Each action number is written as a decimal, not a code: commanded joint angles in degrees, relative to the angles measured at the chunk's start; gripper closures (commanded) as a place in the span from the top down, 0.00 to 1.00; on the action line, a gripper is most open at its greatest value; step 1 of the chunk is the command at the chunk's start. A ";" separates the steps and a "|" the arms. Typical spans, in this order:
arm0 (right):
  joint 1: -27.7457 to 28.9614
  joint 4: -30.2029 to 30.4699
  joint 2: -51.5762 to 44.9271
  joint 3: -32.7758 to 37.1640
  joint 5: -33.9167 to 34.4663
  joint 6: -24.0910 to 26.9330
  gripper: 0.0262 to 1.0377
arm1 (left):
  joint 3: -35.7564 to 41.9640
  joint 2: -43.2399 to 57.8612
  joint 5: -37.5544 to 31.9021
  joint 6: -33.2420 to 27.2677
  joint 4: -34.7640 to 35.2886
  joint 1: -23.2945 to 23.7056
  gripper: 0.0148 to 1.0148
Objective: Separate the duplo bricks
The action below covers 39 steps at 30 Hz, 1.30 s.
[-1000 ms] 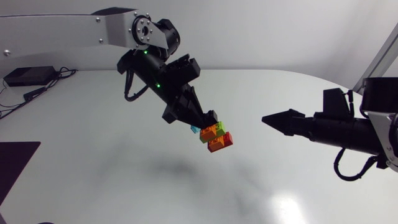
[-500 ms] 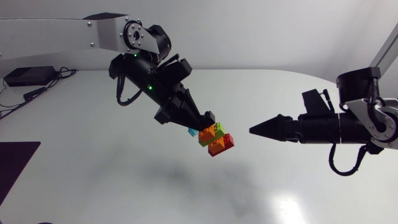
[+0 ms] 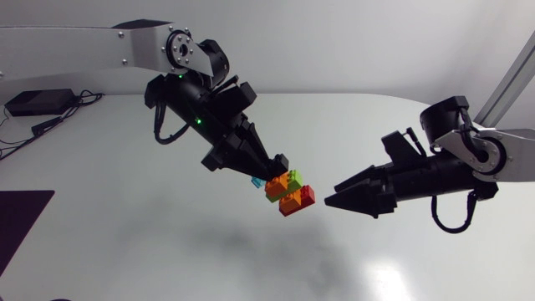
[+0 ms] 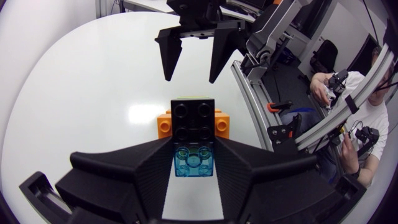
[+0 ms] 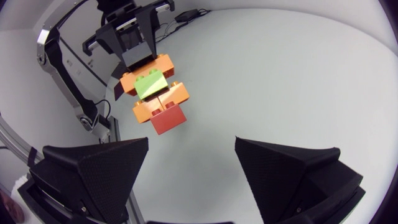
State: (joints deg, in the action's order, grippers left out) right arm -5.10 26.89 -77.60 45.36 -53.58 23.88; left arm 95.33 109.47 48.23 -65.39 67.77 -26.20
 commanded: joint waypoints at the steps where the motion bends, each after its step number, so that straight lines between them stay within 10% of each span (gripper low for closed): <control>1: -0.96 1.23 -1.67 1.75 0.14 6.53 0.96 | -1.29 -0.49 1.52 -2.11 1.23 0.09 0.25; 14: -2.98 2.11 -8.35 6.76 0.23 20.59 0.96 | 8.21 5.49 2.57 -8.36 9.84 0.18 0.25; 39: -9.05 2.90 -10.02 10.09 -0.56 20.95 0.81 | 22.88 15.42 4.77 -13.54 20.39 1.32 0.25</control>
State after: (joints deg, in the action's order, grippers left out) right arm -13.28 28.86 -86.21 55.13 -53.80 43.38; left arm 116.22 123.39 51.92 -76.97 86.74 -25.47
